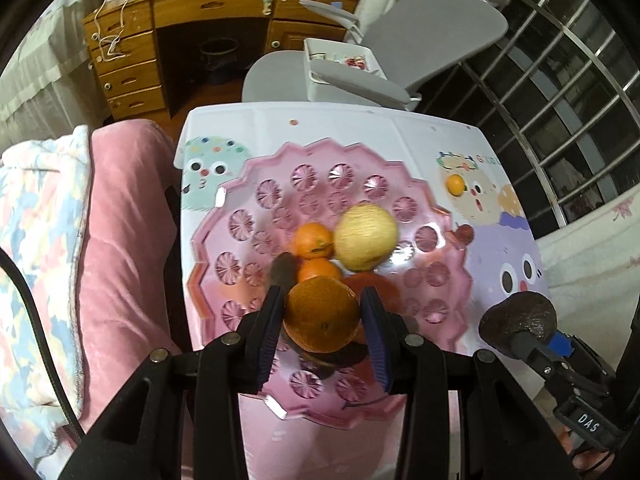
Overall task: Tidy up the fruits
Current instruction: 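Carry the tangerine and avocado into the pink bowl and open both tools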
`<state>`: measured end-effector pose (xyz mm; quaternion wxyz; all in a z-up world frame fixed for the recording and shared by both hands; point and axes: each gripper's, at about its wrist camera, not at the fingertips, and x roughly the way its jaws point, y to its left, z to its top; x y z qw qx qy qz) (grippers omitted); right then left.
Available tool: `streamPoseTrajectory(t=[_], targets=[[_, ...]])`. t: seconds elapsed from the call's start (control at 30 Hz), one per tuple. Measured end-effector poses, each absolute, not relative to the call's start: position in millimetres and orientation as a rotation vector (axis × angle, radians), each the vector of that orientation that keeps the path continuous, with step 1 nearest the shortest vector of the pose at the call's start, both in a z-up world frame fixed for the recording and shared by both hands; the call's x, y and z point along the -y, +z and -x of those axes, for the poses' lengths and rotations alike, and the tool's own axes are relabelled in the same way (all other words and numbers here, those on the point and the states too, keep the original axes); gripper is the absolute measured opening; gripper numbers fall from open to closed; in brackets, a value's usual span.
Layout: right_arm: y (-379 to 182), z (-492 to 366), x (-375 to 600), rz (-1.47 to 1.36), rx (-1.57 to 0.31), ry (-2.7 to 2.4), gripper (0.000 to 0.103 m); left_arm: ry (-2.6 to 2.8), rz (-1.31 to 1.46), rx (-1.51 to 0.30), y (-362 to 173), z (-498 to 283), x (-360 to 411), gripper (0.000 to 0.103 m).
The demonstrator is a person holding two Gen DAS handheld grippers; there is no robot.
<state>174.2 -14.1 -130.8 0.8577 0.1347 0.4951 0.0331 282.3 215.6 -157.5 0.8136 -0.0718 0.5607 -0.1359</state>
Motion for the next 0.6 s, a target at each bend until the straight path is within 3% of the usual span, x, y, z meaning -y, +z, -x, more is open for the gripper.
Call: streamPoseTrajectory(t=[0.5, 0.57, 0.6], targets=[[-169.9, -218.1, -21.7, -0.24, -1.202, 0.081, 0.059, -0.258, 0.202, -1.261, -210.2, -291.8, -246.5, 0.039], [-173.4, -222.7, -22.6, -0.246, -1.216, 0.071, 0.059, -0.263, 0.215, -1.253, -209.1, -291.7, -247.5, 0.043], [-174.5, -223.7, -22.5, -0.251, -1.222, 0.065, 0.059, -0.265, 0.222, -1.247, -207.6, -291.5, -247.7, 0.052]])
